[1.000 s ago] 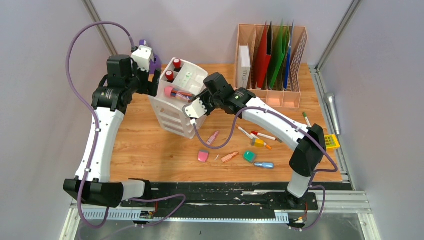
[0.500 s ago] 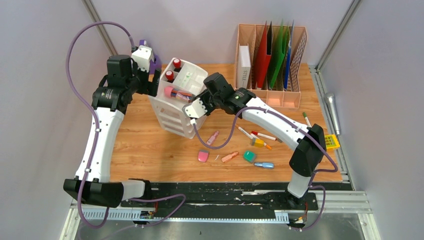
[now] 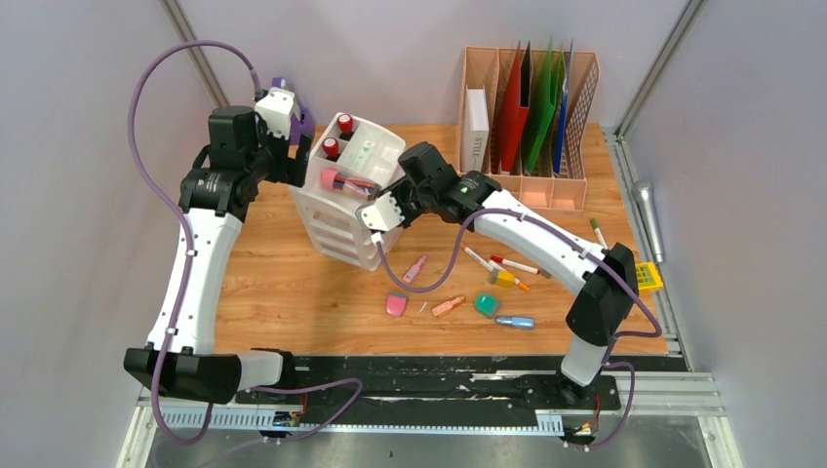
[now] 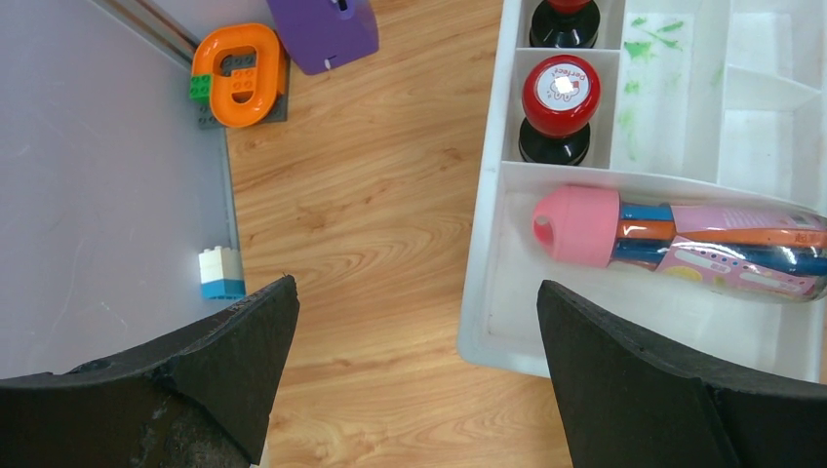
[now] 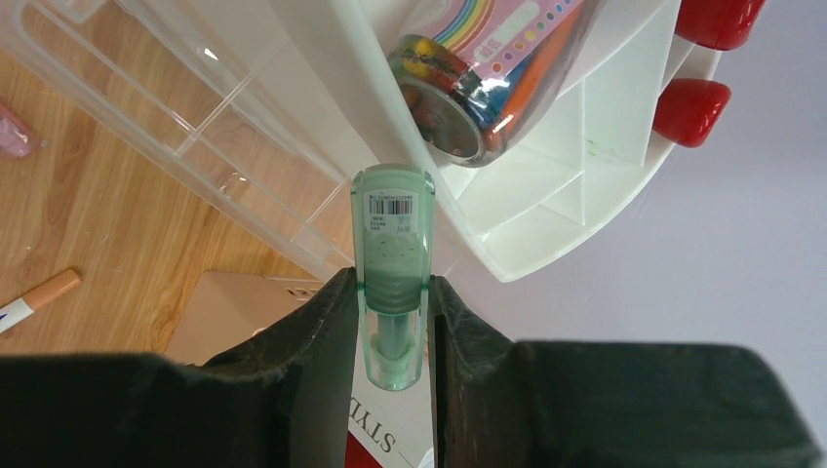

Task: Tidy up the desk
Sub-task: Place the stationery in the drawer.

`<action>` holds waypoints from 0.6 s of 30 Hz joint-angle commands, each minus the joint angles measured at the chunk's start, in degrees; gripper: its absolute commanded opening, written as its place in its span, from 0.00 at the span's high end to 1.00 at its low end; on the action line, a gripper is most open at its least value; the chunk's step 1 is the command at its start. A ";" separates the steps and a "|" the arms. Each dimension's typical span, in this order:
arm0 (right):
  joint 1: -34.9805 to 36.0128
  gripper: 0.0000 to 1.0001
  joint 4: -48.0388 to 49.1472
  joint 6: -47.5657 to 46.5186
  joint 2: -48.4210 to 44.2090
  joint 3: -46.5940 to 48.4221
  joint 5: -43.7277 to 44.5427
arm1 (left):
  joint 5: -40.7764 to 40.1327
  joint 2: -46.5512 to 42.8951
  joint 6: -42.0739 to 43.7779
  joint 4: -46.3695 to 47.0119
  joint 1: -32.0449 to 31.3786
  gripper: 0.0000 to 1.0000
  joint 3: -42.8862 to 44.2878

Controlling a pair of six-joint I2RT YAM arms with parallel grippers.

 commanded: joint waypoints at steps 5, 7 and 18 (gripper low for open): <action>0.52 0.92 -2.07 0.53 -3.26 2.53 -2.27 | -0.53 0.12 0.25 1.44 0.28 0.00 2.61; 0.62 0.92 -2.28 0.21 -3.29 1.90 -2.45 | -0.52 0.15 0.22 1.52 0.21 0.00 2.47; 0.83 0.92 -2.88 -1.29 -2.15 0.35 -2.56 | -0.43 0.58 0.24 1.94 0.28 0.00 1.95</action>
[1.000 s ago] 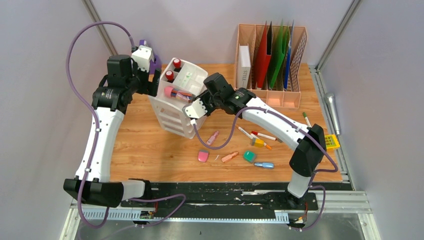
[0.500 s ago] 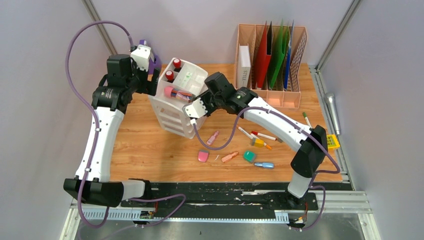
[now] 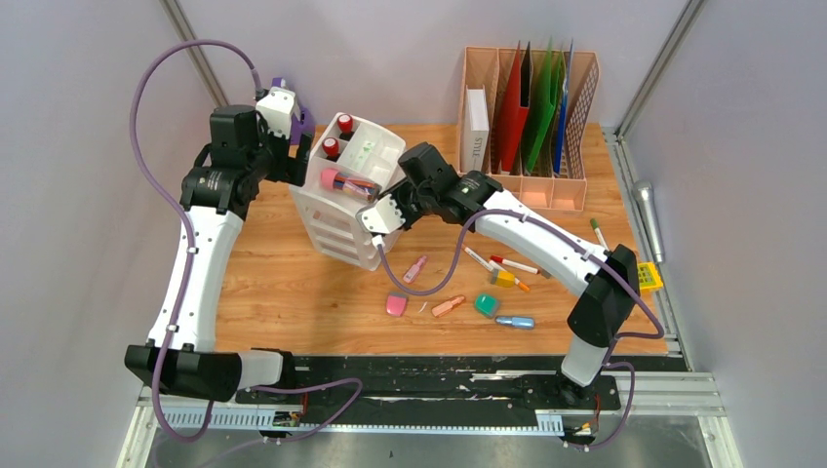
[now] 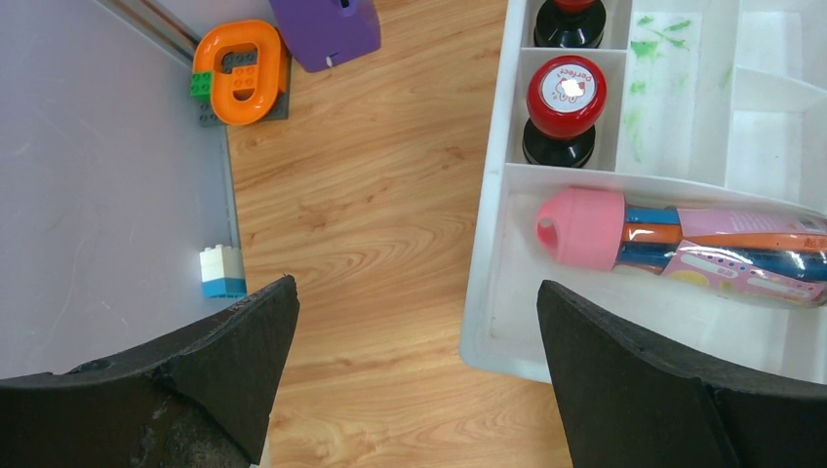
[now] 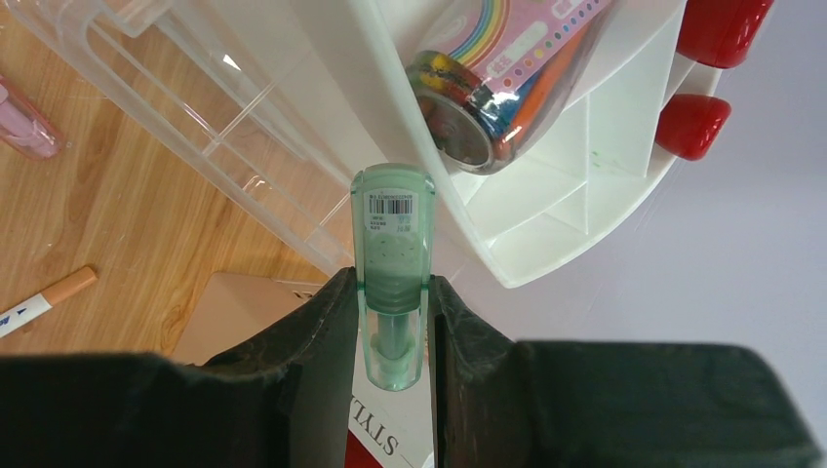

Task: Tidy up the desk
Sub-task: Place the stationery in the drawer.

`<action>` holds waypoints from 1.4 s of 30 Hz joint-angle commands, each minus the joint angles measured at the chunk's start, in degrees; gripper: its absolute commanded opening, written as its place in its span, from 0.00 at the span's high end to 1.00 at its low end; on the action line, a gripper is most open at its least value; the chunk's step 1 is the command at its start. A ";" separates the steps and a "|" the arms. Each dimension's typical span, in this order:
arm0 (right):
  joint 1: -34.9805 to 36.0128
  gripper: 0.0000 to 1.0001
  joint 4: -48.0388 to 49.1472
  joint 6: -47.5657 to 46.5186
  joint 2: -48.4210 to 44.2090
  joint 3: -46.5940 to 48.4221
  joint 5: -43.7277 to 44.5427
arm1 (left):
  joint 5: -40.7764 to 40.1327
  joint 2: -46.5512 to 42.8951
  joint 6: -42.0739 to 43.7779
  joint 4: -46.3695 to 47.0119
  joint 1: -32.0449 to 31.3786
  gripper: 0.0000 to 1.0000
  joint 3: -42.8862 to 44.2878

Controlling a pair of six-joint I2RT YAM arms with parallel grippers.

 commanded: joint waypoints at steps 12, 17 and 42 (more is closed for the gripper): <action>0.81 0.85 -0.84 -2.67 -1.39 -1.56 -0.52 | 0.47 0.41 0.08 2.06 0.27 0.00 1.84; 0.98 0.69 2.15 -3.53 0.07 -1.31 1.05 | 0.45 0.36 0.19 1.97 0.28 0.00 1.69; -4.38 0.31 -3.22 28.56 -13.29 -7.19 -12.84 | -0.71 -1.07 1.42 2.47 0.28 0.00 2.09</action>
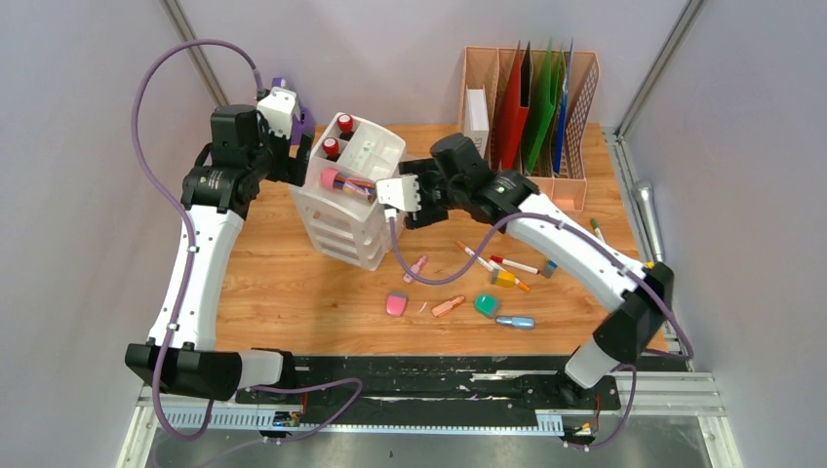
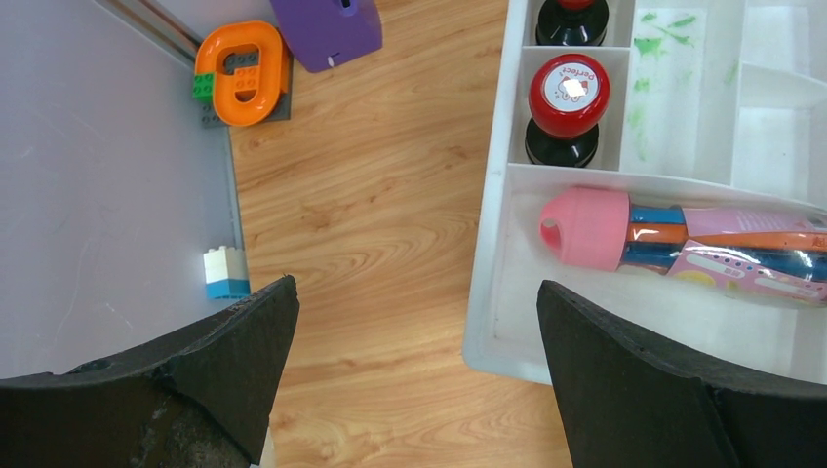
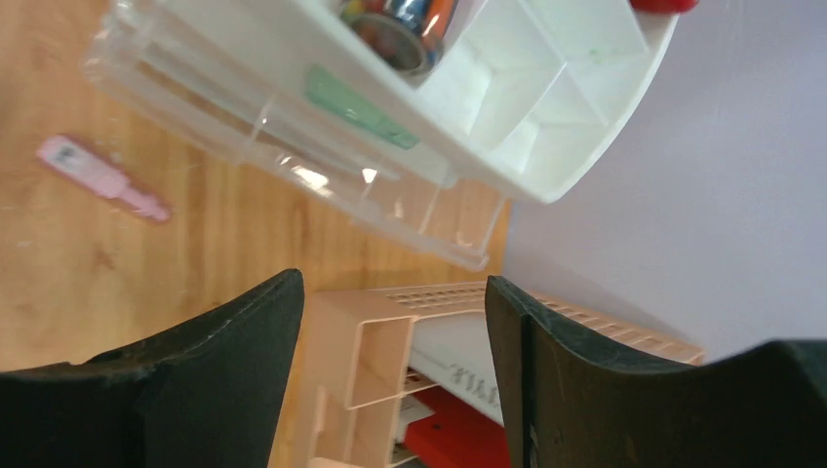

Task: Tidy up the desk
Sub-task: Place the stationery in the drawer, then pick up the stationery from the center of the board.

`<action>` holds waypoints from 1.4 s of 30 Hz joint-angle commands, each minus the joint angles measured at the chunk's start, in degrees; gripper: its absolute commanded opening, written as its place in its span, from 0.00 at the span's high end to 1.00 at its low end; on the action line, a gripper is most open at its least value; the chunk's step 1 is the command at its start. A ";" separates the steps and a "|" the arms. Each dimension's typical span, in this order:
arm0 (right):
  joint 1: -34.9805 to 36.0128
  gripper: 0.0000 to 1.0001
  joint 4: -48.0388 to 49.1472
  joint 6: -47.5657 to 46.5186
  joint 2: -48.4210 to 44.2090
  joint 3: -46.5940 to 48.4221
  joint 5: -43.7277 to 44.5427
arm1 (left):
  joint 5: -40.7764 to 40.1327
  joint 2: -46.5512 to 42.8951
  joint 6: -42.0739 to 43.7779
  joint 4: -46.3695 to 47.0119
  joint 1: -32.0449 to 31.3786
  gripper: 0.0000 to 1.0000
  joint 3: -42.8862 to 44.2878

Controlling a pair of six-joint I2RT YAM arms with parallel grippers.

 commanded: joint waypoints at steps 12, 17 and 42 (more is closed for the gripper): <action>-1.81 0.28 -10.96 17.36 -10.32 -27.16 -21.98 | -1.51 -1.85 0.83 2.50 0.26 0.00 2.56; -1.81 0.29 -10.14 16.97 -4.65 -27.91 -22.14 | -0.90 -2.38 1.01 2.83 0.29 0.00 1.68; 2.47 0.42 2.83 19.42 4.96 -36.34 -14.59 | -0.34 -3.82 1.81 2.50 0.26 0.00 1.04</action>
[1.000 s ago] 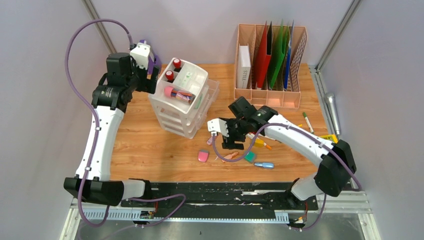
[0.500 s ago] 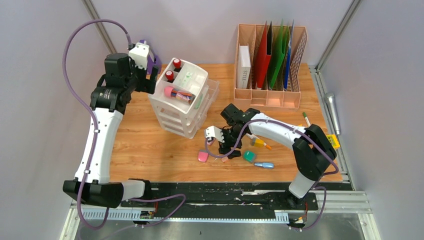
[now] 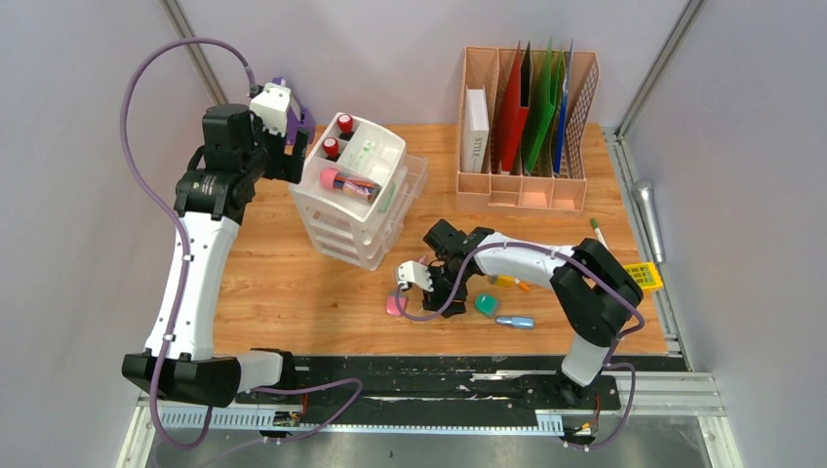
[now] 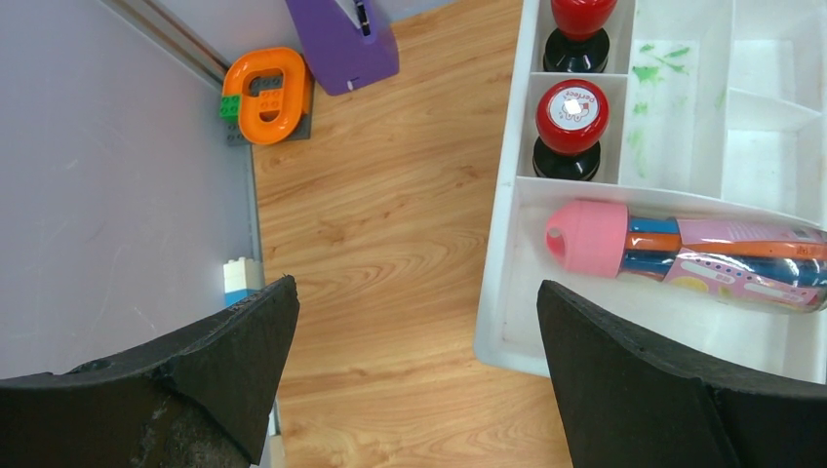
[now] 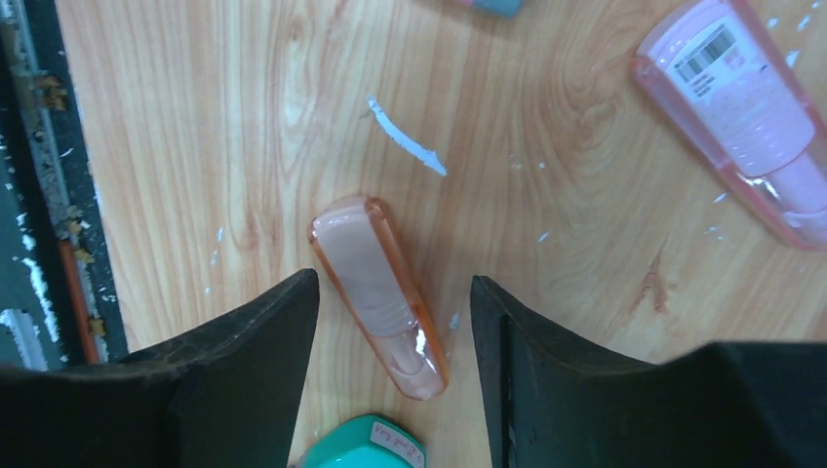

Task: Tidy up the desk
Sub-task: Pick up the stationery from the center of the board.

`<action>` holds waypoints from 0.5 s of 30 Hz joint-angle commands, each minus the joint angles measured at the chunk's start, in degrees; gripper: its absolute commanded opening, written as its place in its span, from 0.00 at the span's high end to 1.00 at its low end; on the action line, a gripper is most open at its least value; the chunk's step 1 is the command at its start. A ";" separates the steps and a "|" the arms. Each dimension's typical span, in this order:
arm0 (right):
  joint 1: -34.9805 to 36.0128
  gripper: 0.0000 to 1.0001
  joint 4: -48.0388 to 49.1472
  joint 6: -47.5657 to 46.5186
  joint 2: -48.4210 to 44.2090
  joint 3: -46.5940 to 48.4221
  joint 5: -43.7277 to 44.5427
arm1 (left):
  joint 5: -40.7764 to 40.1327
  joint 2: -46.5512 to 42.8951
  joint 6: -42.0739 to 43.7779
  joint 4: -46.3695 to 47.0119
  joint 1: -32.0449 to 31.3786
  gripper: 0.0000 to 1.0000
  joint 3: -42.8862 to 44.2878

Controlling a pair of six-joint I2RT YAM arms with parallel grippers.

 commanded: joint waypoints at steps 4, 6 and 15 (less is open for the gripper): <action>3.13 0.68 5.14 1.36 -1.33 -3.73 6.19 | 0.08 -2.29 1.93 1.73 0.26 0.00 0.09; 3.14 0.87 4.12 1.23 -2.64 -3.67 7.60 | 0.05 -2.41 2.08 1.92 0.26 0.00 -0.15; -0.51 1.00 -5.78 0.62 -10.52 10.72 8.43 | -0.24 -2.57 2.68 2.21 0.27 0.00 -0.21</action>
